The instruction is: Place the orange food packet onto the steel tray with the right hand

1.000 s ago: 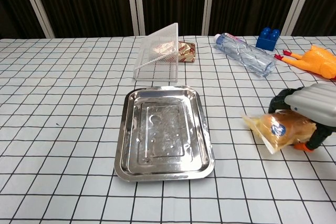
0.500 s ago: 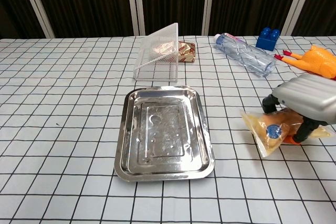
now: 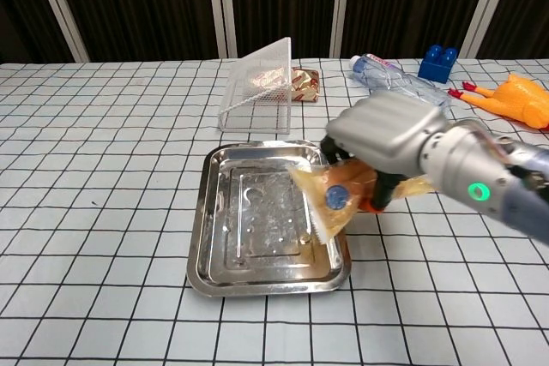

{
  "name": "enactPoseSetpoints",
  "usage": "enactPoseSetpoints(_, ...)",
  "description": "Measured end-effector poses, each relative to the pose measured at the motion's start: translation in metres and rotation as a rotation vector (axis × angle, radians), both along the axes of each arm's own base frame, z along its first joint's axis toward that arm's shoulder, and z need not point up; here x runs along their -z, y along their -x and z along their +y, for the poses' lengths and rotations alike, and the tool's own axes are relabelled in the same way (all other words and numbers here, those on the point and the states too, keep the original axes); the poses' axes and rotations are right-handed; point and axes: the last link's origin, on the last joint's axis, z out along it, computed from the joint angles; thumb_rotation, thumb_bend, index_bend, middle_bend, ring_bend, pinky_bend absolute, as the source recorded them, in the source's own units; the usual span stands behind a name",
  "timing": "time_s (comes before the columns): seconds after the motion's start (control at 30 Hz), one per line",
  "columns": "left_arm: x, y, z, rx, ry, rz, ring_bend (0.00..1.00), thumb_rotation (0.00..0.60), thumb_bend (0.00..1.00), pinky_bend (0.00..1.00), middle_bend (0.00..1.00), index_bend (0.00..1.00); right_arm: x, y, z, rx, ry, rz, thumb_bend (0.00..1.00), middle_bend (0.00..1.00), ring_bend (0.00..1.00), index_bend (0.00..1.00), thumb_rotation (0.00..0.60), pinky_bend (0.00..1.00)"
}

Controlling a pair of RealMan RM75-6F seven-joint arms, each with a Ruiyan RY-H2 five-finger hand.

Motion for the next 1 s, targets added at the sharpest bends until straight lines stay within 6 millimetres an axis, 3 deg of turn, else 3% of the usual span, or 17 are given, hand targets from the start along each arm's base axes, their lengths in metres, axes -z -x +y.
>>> enactPoseSetpoints(0.13, -0.003, 0.002, 0.001, -0.005, -0.006, -0.003, 0.02, 0.6, 0.06, 0.03, 0.0, 0.0, 0.032, -0.036, 0.0, -0.002, -0.043, 0.012, 0.31, 0.45, 0.33, 0.62, 0.6, 0.45)
enactPoseSetpoints(0.33, -0.004, 0.005, 0.003, -0.017, -0.007, -0.007, 0.02, 0.6, 0.06, 0.03, 0.0, 0.0, 0.054, -0.063, -0.003, -0.019, -0.034, 0.045, 0.31, 0.45, 0.33, 0.59, 0.6, 0.45)
enactPoseSetpoints(0.4, -0.005, 0.005, 0.003, -0.019, -0.009, -0.009, 0.02, 0.6, 0.06, 0.03, 0.0, 0.0, 0.054, -0.066, -0.003, -0.022, -0.024, 0.049, 0.31, 0.41, 0.32, 0.46, 0.6, 0.45)
enactPoseSetpoints(0.47, -0.006, 0.005, 0.003, -0.02, -0.012, -0.011, 0.02, 0.6, 0.06, 0.03, 0.0, 0.0, 0.053, -0.067, -0.003, -0.02, -0.009, 0.051, 0.31, 0.28, 0.23, 0.21, 0.6, 0.39)
enactPoseSetpoints(0.5, -0.006, 0.005, 0.002, -0.019, -0.014, -0.011, 0.02, 0.6, 0.06, 0.03, 0.0, 0.0, 0.052, -0.067, -0.004, -0.02, -0.002, 0.052, 0.31, 0.14, 0.11, 0.07, 0.6, 0.31)
enactPoseSetpoints(0.53, -0.006, 0.005, 0.002, -0.019, -0.014, -0.011, 0.02, 0.6, 0.06, 0.03, 0.0, 0.0, 0.05, -0.067, -0.003, -0.021, 0.006, 0.054, 0.31, 0.08, 0.06, 0.02, 0.6, 0.25)
enactPoseSetpoints(0.57, -0.006, 0.004, 0.002, -0.018, -0.015, -0.011, 0.02, 0.6, 0.06, 0.03, 0.0, 0.0, 0.049, -0.066, -0.003, -0.019, 0.011, 0.055, 0.31, 0.02, 0.01, 0.0, 0.6, 0.18)
enactPoseSetpoints(0.67, -0.004, 0.004, 0.002, -0.016, -0.011, -0.008, 0.02, 0.6, 0.06, 0.03, 0.0, 0.0, 0.043, -0.065, 0.0, -0.007, 0.025, 0.06, 0.31, 0.0, 0.0, 0.0, 0.6, 0.05)
enactPoseSetpoints(1.0, 0.0, 0.0, -0.002, 0.002, -0.003, 0.001, 0.02, 0.6, 0.06, 0.03, 0.0, 0.0, 0.008, -0.057, 0.018, 0.01, 0.087, 0.071, 0.3, 0.0, 0.0, 0.0, 0.6, 0.04)
